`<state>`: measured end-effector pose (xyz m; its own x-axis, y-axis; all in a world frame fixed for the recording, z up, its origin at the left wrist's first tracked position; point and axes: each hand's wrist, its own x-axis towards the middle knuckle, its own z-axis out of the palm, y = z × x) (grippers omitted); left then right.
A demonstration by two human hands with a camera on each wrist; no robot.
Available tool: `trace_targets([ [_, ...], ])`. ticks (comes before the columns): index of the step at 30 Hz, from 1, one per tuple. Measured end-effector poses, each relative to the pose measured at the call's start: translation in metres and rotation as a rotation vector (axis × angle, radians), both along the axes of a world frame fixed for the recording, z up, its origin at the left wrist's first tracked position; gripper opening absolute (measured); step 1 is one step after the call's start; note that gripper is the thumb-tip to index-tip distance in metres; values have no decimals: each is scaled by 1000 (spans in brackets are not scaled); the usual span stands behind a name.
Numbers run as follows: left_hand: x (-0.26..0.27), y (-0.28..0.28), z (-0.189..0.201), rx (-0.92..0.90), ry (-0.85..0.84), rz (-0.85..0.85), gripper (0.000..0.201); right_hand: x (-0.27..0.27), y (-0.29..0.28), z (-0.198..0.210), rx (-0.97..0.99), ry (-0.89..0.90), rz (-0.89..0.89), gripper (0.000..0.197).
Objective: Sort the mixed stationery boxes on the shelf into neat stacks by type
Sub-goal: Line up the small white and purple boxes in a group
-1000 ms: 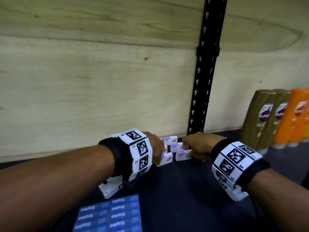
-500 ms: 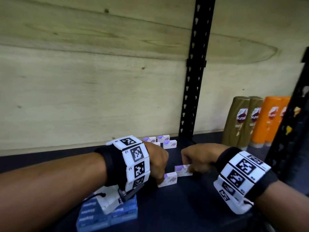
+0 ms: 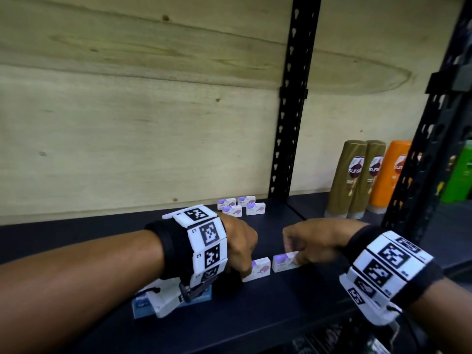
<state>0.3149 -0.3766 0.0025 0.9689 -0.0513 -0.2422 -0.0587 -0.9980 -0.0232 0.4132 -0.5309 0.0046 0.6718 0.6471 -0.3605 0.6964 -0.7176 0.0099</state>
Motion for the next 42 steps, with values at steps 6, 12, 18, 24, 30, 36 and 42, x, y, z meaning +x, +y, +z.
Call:
trace_targets([
  [6, -1, -4, -1, 28, -28, -44, 28, -1, -1, 2, -4, 41, -10, 15],
  [12, -2, -6, -1, 51, -47, -48, 27, -2, -3, 3, -1, 52, -8, 19],
  [18, -1, -6, 0, 88, -42, -76, 28, -1, -4, 3, 8, 50, -13, 17],
  [24, -1, -7, 1, 79, -33, -79, 28, -1, -6, 2, 28, 51, -17, 17],
  [30, 3, -5, -4, 68, -58, -79, 27, -3, -5, 4, 7, 53, -22, 21],
  [36, 8, -2, -1, -44, 59, -11, 32, -3, -2, 8, -14, 109, -93, 35],
  [42, 25, 17, 12, -146, 322, 157, 39, 11, 13, 16, 22, 149, -156, 29],
])
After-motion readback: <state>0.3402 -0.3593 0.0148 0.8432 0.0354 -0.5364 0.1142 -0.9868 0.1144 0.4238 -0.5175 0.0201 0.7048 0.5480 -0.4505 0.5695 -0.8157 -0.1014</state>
